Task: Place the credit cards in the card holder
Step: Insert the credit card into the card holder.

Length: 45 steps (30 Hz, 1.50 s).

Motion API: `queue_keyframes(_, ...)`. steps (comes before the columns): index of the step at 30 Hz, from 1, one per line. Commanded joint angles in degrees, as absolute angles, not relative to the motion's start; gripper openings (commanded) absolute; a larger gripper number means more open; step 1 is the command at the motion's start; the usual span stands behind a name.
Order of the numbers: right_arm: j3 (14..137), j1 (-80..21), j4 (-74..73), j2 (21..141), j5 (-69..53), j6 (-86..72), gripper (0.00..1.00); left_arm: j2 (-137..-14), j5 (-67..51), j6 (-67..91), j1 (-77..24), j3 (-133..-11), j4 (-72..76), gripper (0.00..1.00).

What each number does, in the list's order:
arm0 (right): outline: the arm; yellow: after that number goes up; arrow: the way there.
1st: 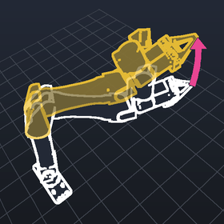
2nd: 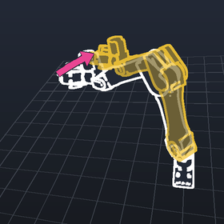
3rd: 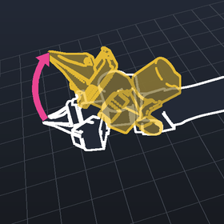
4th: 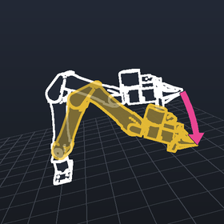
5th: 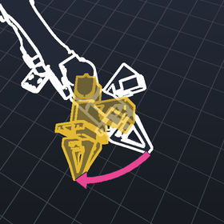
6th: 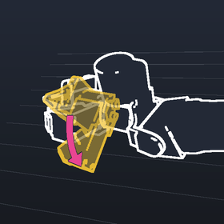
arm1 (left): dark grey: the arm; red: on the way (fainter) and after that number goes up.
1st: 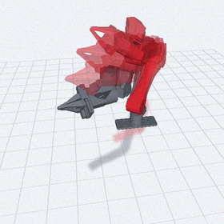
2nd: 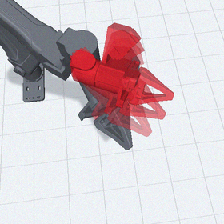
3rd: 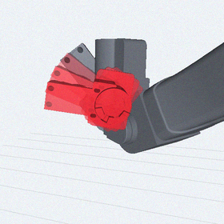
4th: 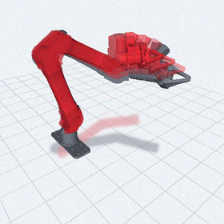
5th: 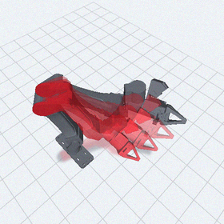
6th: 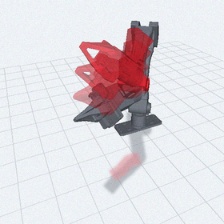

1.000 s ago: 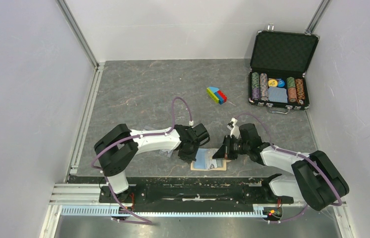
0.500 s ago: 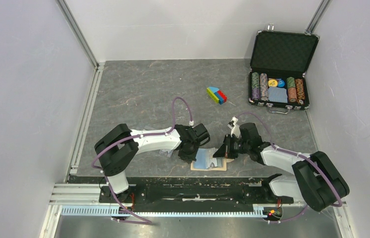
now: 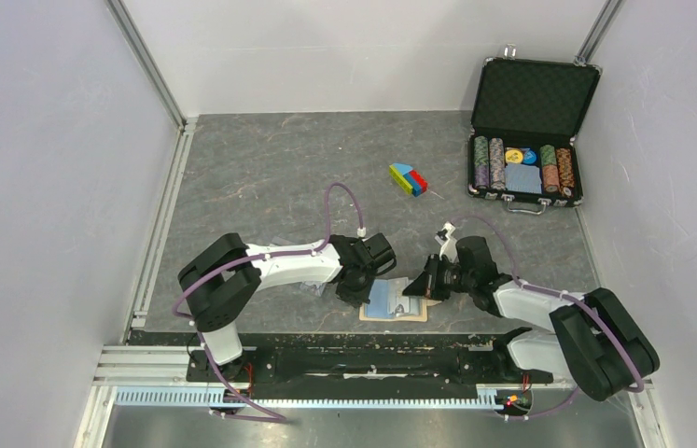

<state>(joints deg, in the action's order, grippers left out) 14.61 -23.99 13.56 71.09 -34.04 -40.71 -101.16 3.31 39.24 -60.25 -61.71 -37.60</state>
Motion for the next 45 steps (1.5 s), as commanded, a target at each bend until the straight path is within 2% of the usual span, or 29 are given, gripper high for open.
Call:
queue_keyframes(1, 11.6, -24.2, 17.6, 70.1, -33.3, -42.8, 0.00, -105.0, 2.9, 39.5, -61.6, -60.8, -34.5, 0.02)
queue_keyframes(20, 7.3, -27.6, 29.3, 73.7, -31.5, -49.0, 0.00, -106.2, 2.5, 40.3, -62.8, -61.6, -34.1, 0.02)
queue_keyframes(35, 9.7, -36.4, 34.1, 77.4, -25.8, -54.0, 0.00, -106.3, 2.2, 40.9, -63.1, -62.2, -34.1, 0.02)
queue_keyframes(38, 9.5, -37.4, 33.3, 76.7, -25.0, -54.1, 0.05, -106.3, 2.1, 41.0, -63.1, -62.3, -34.2, 0.02)
queue_keyframes(45, 10.7, -37.6, 19.1, 70.2, -20.5, -48.8, 0.27, -105.9, 2.2, 41.3, -63.0, -62.3, -34.2, 0.02)
